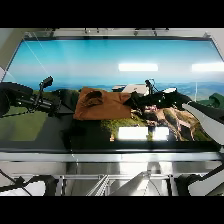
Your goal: Fold the shirts.
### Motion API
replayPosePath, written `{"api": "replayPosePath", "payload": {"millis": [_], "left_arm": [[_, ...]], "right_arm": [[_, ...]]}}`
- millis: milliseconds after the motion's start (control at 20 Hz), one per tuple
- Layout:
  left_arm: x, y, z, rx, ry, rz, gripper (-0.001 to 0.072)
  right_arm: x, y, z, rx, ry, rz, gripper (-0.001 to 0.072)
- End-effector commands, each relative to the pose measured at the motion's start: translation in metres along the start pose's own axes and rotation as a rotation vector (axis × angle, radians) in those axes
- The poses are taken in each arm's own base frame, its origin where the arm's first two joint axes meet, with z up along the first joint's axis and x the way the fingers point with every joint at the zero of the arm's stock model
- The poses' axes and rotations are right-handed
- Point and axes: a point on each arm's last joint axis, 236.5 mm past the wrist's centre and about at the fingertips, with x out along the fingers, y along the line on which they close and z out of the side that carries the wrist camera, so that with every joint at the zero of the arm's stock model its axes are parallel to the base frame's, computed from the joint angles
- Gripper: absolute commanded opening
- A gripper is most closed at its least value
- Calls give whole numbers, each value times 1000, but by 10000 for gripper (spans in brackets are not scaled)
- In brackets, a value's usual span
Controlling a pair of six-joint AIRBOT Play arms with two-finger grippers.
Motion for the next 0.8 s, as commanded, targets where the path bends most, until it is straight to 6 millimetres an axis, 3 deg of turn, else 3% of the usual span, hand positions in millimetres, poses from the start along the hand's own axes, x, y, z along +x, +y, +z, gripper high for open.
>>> {"api": "replayPosePath", "payload": {"millis": [0,50,150,200,300,350,450,550,650,700,750], "left_arm": [[-1,-1,-1,1,3,-1,20],[-1,-1,-1,1,3,-1,20],[-1,-1,-1,1,3,-1,20],[-1,0,-1,1,3,-1,20],[-1,0,-1,1,3,-1,20],[-1,0,-1,2,3,-1,21],[-1,0,-1,2,2,0,21],[-1,0,0,2,2,0,20],[-1,0,0,3,0,1,20],[-1,0,0,9,0,2,21],[0,1,1,21,-3,4,20]], "right_arm": [[-28,42,18,-58,-78,106,22],[-53,59,30,-101,-136,123,22],[-129,91,57,-174,-296,132,22],[-175,95,66,-181,-382,99,21],[-285,73,67,-121,-575,-93,22],[-337,53,54,-60,-662,-215,22],[-439,-1,3,135,-832,-503,21],[-508,-55,-65,336,-899,-751,21],[-551,-98,-132,560,-905,-901,21],[-564,-112,-150,648,-929,-937,22],[-568,-120,-154,691,-955,-946,21]]}}
